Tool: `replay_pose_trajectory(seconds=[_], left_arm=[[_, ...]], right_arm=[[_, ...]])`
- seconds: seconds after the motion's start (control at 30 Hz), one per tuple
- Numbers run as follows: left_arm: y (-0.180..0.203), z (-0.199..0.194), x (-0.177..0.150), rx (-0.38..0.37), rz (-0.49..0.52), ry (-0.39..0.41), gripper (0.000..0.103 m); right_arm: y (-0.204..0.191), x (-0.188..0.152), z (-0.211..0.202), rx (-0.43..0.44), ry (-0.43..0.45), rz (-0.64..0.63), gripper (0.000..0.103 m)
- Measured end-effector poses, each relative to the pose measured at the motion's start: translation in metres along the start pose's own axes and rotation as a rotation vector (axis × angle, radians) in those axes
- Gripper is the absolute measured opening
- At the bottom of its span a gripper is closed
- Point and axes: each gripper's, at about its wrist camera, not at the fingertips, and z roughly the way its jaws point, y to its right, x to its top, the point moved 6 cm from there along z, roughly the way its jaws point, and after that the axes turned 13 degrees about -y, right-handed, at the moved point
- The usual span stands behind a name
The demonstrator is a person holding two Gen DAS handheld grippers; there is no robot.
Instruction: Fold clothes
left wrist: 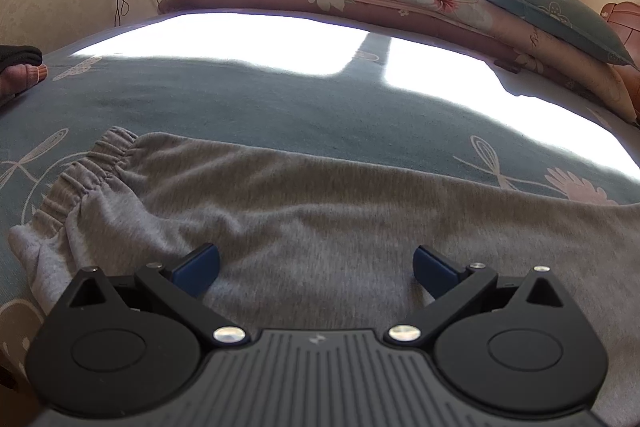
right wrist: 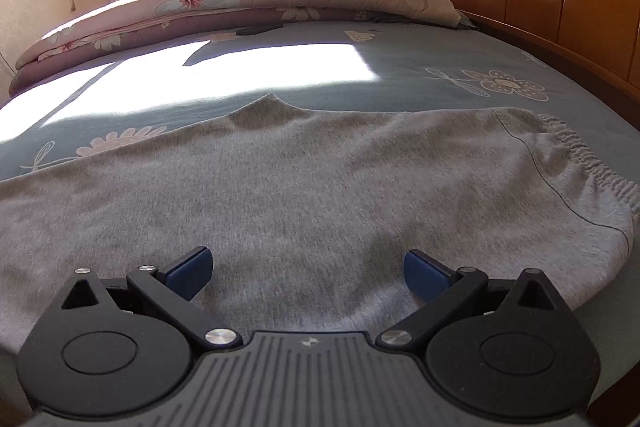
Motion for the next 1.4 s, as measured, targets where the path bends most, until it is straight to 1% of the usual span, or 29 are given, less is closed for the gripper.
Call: replay_pose_trajectory(seconds=[0.07, 0.13, 0.33, 0.43, 0.5, 0.53, 0.63, 0.7, 0.73, 0.8, 0.87, 1.0, 1.03, 1.07, 1.2, 1.3, 1.4], left_arm=[[0.0, 0.0, 0.0, -0.004, -0.002, -0.003, 0.102], [-0.002, -0.001, 0.0, -0.014, -0.012, -0.004, 0.102], [-0.004, -0.002, -0.002, -0.035, -0.009, 0.01, 0.102], [-0.002, -0.004, -0.002, -0.024, 0.001, -0.002, 0.102], [-0.001, -0.011, -0.002, -0.039, -0.022, -0.011, 0.102], [0.001, -0.015, -0.002, -0.072, -0.026, -0.005, 0.102], [0.013, -0.029, 0.007, -0.218, -0.054, 0.016, 0.102], [0.029, -0.031, 0.02, -0.339, -0.057, -0.001, 0.102], [0.04, -0.028, 0.026, -0.399, -0.042, -0.035, 0.102], [0.064, -0.017, 0.039, -0.525, -0.012, -0.137, 0.102], [0.079, -0.006, 0.048, -0.578, -0.008, -0.17, 0.102], [0.09, 0.018, 0.054, -0.587, -0.012, -0.247, 0.102], [0.086, 0.023, 0.053, -0.575, -0.033, -0.262, 0.102], [0.08, 0.026, 0.052, -0.554, -0.062, -0.26, 0.102], [0.044, 0.027, 0.057, -0.533, -0.132, -0.213, 0.102], [0.0, 0.025, 0.06, -0.442, -0.214, -0.168, 0.102], [-0.035, 0.022, 0.061, -0.371, -0.28, -0.125, 0.102]], right_arm=[[0.004, -0.005, -0.003, 0.031, 0.027, -0.004, 0.103], [0.005, -0.012, -0.005, 0.036, 0.054, -0.009, 0.103], [-0.006, -0.016, 0.0, -0.055, 0.095, -0.045, 0.103], [-0.008, -0.015, 0.0, -0.066, 0.106, -0.036, 0.103], [-0.007, -0.013, 0.0, -0.062, 0.104, -0.03, 0.103], [-0.006, -0.013, 0.0, -0.059, 0.103, -0.029, 0.103], [-0.004, -0.011, -0.001, -0.041, 0.1, -0.021, 0.103], [-0.003, -0.01, -0.001, -0.024, 0.1, -0.016, 0.103], [-0.002, -0.009, -0.001, -0.014, 0.1, -0.014, 0.103], [-0.001, -0.007, -0.001, 0.003, 0.101, -0.012, 0.103], [-0.001, -0.007, 0.0, 0.009, 0.103, -0.017, 0.103], [-0.002, -0.008, 0.001, 0.004, 0.106, -0.035, 0.103], [-0.003, -0.008, 0.001, -0.002, 0.107, -0.038, 0.103], [-0.004, -0.008, 0.002, -0.011, 0.107, -0.042, 0.103], [-0.009, -0.009, 0.004, -0.047, 0.111, -0.058, 0.103], [-0.008, -0.01, 0.004, -0.05, 0.116, -0.055, 0.103], [-0.009, -0.011, 0.004, -0.055, 0.118, -0.051, 0.103]])
